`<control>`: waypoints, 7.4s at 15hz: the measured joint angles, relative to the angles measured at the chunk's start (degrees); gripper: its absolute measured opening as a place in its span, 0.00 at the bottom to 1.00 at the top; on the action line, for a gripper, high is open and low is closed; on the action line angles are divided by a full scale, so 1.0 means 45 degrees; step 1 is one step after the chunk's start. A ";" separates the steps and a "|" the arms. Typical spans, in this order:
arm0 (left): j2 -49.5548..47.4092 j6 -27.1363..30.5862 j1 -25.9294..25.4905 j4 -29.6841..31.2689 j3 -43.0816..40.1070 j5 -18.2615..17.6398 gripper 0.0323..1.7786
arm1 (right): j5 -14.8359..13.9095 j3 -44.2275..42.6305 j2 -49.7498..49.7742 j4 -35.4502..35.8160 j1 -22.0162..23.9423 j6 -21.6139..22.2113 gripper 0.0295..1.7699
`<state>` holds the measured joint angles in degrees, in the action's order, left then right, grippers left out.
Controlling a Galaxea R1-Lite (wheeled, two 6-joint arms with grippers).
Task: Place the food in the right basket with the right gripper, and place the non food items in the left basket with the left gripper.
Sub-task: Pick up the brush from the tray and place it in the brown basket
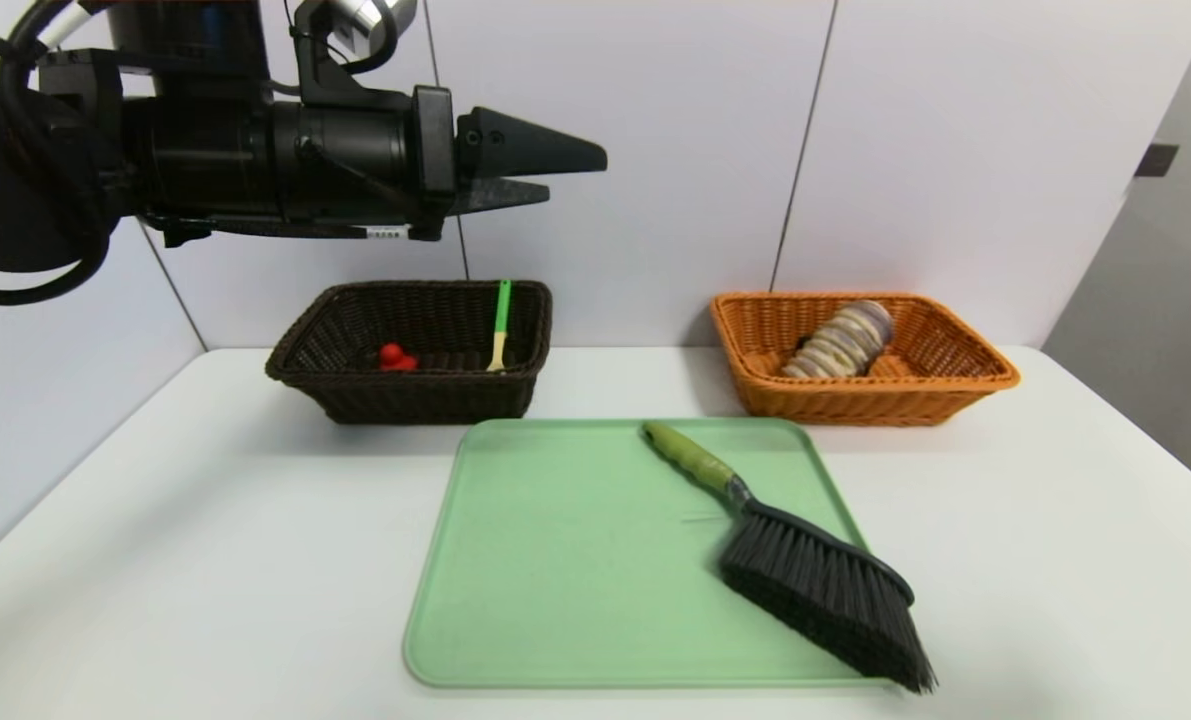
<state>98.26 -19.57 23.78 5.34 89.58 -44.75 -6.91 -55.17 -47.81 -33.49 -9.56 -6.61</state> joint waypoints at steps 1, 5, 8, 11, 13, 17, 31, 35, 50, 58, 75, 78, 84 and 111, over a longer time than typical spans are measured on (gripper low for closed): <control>0.0000 -0.0200 0.0152 0.0195 0.0000 0.0219 0.94 | 0.0005 0.0024 0.0041 0.0008 0.0000 0.0000 0.96; 0.0098 0.0545 0.0458 0.0265 0.0106 0.0729 0.94 | 0.0011 0.0049 0.0084 0.0038 0.0000 -0.0019 0.96; 0.0217 -0.0165 0.0458 0.2200 -0.0691 -0.0748 0.95 | 0.0024 0.0060 0.0098 0.0030 -0.0005 -0.0019 0.96; 0.0431 -0.0582 0.0423 0.3939 -0.0759 -0.1969 0.95 | 0.0038 0.0098 0.0171 0.0019 -0.0008 0.0000 0.96; 0.0645 -0.1476 0.0268 0.5004 -0.0777 -0.3598 0.95 | 0.0038 0.0214 0.0257 0.0019 -0.0008 0.0035 0.96; 0.2072 -0.1850 0.0000 0.7956 -0.0715 -0.5372 0.95 | 0.0019 0.0417 0.0469 0.0000 -0.0005 0.0599 0.96; 0.4811 -0.0826 -0.0271 0.6721 0.0851 -0.7027 0.95 | 0.0024 0.0740 0.0726 0.0024 0.0000 0.0618 0.97; 0.3522 0.0049 0.0274 0.1146 0.1441 -0.6336 0.95 | 0.0073 0.0748 0.0759 0.0019 0.0000 0.0680 0.97; 0.4318 0.3259 0.1495 0.6756 -0.0908 -0.5675 0.95 | 0.0146 0.0837 0.1127 0.0014 -0.0024 0.0791 0.97; 0.1693 0.3389 0.1774 -0.4034 0.1428 -0.1796 0.95 | 0.0165 0.1070 0.1338 0.0024 -0.0019 0.0962 0.97; 0.2826 0.9842 0.2695 0.2286 -0.1774 0.1988 0.95 | 0.0219 0.1861 0.2186 0.0019 -0.0030 0.2159 0.97; 0.3235 0.9804 0.3088 0.2739 -0.1560 0.2270 0.95 | 0.0214 0.2081 0.2370 0.0014 -0.0030 0.2165 0.97; 0.3755 0.9788 0.3172 0.2695 -0.1506 0.2509 0.95 | 0.0225 0.2316 0.2400 0.0038 -0.0038 0.2165 0.97; 0.5207 1.4981 0.3589 -0.6832 0.3497 0.4343 0.95 | 0.0691 0.3717 0.1780 0.1837 -0.0038 0.2159 0.97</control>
<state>121.69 47.85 39.94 -25.41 105.31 -25.21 -3.80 -38.45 -39.80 -25.22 -9.73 3.11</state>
